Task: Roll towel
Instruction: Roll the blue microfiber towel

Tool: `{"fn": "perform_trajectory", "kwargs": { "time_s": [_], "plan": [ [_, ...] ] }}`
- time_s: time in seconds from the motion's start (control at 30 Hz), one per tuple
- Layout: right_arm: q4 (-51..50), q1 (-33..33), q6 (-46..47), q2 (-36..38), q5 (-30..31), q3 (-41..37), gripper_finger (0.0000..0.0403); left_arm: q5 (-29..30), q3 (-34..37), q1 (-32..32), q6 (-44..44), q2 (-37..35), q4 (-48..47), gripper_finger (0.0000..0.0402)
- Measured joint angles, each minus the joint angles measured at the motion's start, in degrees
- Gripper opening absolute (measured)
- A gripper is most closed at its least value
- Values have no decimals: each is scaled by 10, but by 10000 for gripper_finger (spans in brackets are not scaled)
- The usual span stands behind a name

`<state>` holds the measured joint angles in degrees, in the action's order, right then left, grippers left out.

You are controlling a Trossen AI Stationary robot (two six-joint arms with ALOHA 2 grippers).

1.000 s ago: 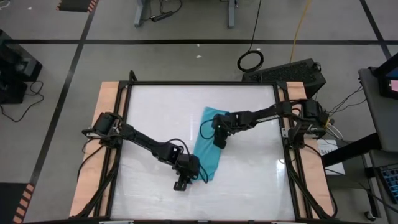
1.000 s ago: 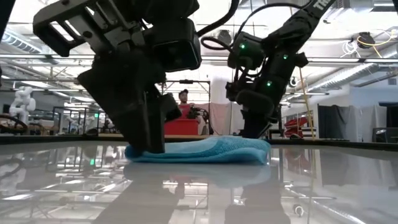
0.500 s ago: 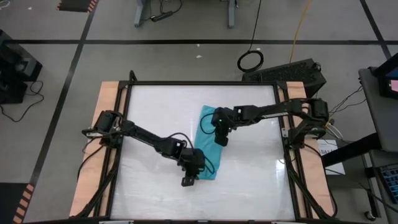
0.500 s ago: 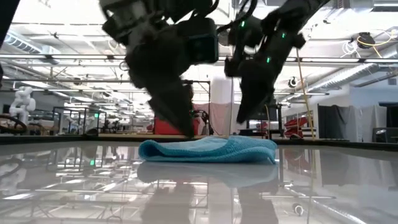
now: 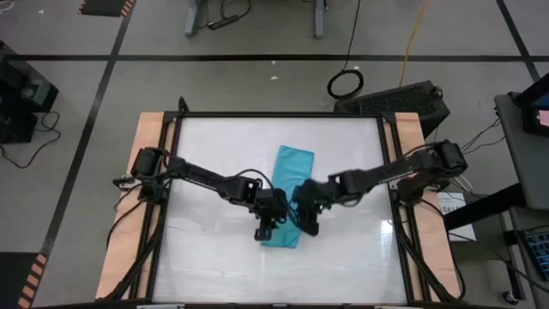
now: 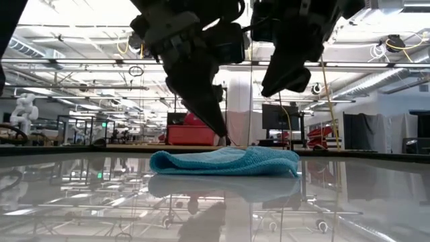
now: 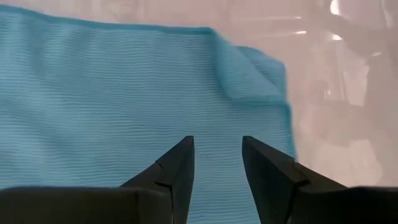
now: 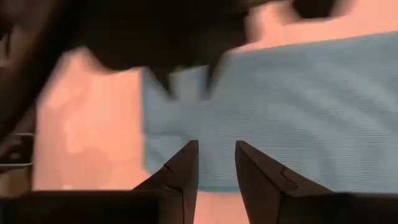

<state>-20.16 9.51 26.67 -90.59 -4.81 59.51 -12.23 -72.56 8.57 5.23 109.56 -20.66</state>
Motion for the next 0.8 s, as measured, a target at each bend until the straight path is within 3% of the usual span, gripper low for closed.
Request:
{"fn": "perform_trajectory", "kwargs": {
  "time_s": [0.27,0.4,0.67,0.8],
  "plan": [
    [105,68,72,-89,16,0,102,-4,11,-24,-69,3,2,141],
    [132,84,88,-121,67,1,102,-7,12,-23,-113,11,-1,141],
    [119,85,85,-140,84,-1,102,-16,10,-24,-89,52,2,141],
    [117,106,71,-123,145,-2,94,-18,6,-20,-73,56,23,141]
  ]
}}
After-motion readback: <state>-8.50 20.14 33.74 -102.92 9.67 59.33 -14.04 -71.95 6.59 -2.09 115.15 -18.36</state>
